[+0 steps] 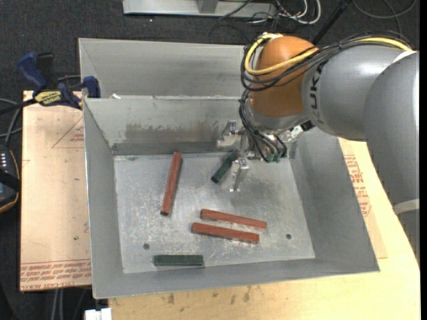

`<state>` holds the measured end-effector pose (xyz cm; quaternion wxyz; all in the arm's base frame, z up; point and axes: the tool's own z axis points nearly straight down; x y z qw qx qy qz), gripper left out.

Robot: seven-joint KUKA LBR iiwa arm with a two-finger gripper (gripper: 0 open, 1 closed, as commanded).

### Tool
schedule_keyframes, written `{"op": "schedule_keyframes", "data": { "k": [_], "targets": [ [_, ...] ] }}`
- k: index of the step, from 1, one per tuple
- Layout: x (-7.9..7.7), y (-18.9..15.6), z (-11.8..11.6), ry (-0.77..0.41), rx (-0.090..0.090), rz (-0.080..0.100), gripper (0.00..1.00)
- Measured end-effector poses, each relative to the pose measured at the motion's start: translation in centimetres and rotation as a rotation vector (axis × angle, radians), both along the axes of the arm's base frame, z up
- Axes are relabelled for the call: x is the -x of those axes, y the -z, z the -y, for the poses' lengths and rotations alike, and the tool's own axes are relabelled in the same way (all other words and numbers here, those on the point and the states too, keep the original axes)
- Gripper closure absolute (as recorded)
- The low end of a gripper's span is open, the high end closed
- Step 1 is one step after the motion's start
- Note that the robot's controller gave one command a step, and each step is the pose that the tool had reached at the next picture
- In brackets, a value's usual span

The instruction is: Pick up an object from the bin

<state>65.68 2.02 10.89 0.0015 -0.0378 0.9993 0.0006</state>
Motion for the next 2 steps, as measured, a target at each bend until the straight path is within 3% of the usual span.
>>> {"op": "schedule_keyframes", "data": {
  "k": [1,2],
  "targets": [
    [0.0,0.0,0.0,0.0,0.0,0.0,0.0],
    [-0.4,2.9,0.0,0.003,-0.002,0.024,1.0]
  ]
}}
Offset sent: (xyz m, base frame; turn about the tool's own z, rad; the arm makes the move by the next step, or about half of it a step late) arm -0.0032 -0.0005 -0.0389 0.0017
